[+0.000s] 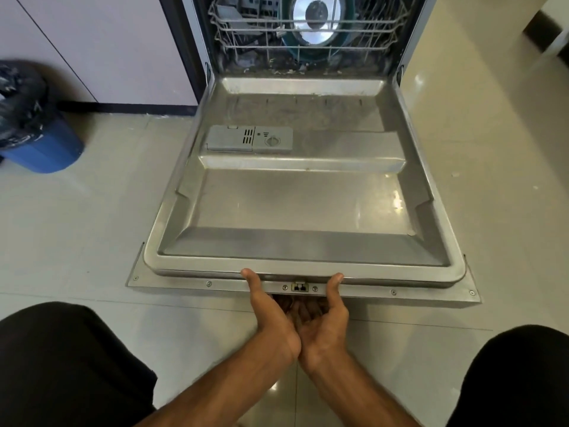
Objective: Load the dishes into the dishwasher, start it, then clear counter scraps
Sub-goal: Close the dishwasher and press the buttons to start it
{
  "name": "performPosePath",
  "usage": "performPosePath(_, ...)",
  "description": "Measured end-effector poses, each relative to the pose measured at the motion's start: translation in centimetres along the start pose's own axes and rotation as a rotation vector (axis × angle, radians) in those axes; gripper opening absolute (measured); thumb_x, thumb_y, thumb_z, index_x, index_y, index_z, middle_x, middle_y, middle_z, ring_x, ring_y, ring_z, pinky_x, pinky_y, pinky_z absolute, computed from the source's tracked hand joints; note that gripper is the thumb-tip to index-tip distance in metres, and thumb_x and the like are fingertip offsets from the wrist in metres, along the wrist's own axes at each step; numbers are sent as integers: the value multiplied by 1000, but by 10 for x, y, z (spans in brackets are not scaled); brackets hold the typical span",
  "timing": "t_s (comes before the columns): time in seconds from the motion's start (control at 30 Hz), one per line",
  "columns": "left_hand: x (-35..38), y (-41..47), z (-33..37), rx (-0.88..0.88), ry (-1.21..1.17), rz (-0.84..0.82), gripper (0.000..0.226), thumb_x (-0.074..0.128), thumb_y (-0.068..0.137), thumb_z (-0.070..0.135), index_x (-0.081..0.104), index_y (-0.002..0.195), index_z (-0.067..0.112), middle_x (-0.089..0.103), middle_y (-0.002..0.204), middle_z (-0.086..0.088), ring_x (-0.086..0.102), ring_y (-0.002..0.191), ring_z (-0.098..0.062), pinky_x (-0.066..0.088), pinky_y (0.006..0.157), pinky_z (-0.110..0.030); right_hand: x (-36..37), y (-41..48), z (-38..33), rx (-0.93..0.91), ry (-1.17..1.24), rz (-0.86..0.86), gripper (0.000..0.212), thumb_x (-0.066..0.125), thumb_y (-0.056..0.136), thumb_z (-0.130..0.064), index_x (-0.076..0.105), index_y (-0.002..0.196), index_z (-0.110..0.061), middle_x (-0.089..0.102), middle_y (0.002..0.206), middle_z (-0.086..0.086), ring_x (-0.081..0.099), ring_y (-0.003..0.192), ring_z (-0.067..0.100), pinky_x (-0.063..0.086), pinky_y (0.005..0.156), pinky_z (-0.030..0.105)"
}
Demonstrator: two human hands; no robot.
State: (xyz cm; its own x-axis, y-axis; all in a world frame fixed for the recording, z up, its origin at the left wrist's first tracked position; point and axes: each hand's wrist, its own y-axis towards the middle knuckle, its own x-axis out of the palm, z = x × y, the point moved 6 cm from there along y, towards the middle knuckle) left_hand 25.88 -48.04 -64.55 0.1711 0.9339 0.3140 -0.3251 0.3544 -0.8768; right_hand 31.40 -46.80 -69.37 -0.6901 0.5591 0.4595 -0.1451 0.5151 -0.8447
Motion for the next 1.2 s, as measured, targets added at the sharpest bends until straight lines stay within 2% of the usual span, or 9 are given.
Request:
performPosePath(0.1,12,-19,5,28,-72,-102,57,50,89,65,64,86,10,69,57,-10,61,76,-24,52,44,-26,11,-15,-5,-57,20,-12,58,63,85,-58,71,106,-5,76,93,17,68,96,34,54,90,46)
performPosePath(0.2,15,-31,19,130,-94,-144,54,46,92,62,64,91,11,70,56,-6,64,76,-25,49,38,-21,26,-34,-13,-155,-10,-45,67,65,77,-64,69,115,-9,74,97,15,68,99,34,54,93,48)
performPosePath(0.33,33,-61,41,238,-44,-265,50,43,95,59,65,97,13,74,68,-5,72,60,-18,53,45,-22,49,-62,-33,-289,-45,-105,64,62,76,-62,65,118,-14,74,107,13,69,102,30,53,96,46)
performPosePath(0.53,72,-106,84,348,-47,-344,57,51,91,62,63,109,9,66,111,-17,63,106,-27,49,92,-33,110,-108,-72,-370,34,-289,53,55,89,-51,58,114,-4,62,89,12,65,82,20,51,74,30)
performPosePath(0.8,169,-188,149,464,-31,-691,44,52,95,51,65,91,9,70,87,-11,66,90,-21,52,76,-27,230,-183,-128,-542,-19,-569,67,61,85,-57,62,118,1,71,99,15,71,98,26,55,88,37)
performPosePath(0.87,188,-197,161,501,0,-774,43,53,96,49,65,94,8,72,91,-13,68,92,-23,53,79,-30,255,-188,-139,-639,-159,-609,62,59,92,-54,56,124,-1,71,110,16,70,104,23,55,92,37)
performPosePath(1.0,226,-207,187,780,230,-906,56,62,93,44,54,126,-1,67,119,-20,65,114,-30,50,100,-41,293,-206,-171,-1049,-612,-566,28,52,102,-34,50,124,-17,66,115,1,67,98,3,53,79,19)
performPosePath(1.1,247,-209,207,1043,478,-808,41,63,95,22,44,126,3,60,120,-12,59,115,-25,51,95,-27,315,-210,-192,-1437,-1009,-428,37,53,100,-34,49,133,-17,57,131,1,55,123,17,49,100,36)
performPosePath(1.2,273,-207,218,1249,853,-714,83,62,84,44,22,146,5,26,153,-17,29,144,-27,33,117,-42,333,-214,-213,-1634,-1317,-273,48,50,98,-20,41,143,-6,48,144,9,38,138,27,37,113,42)
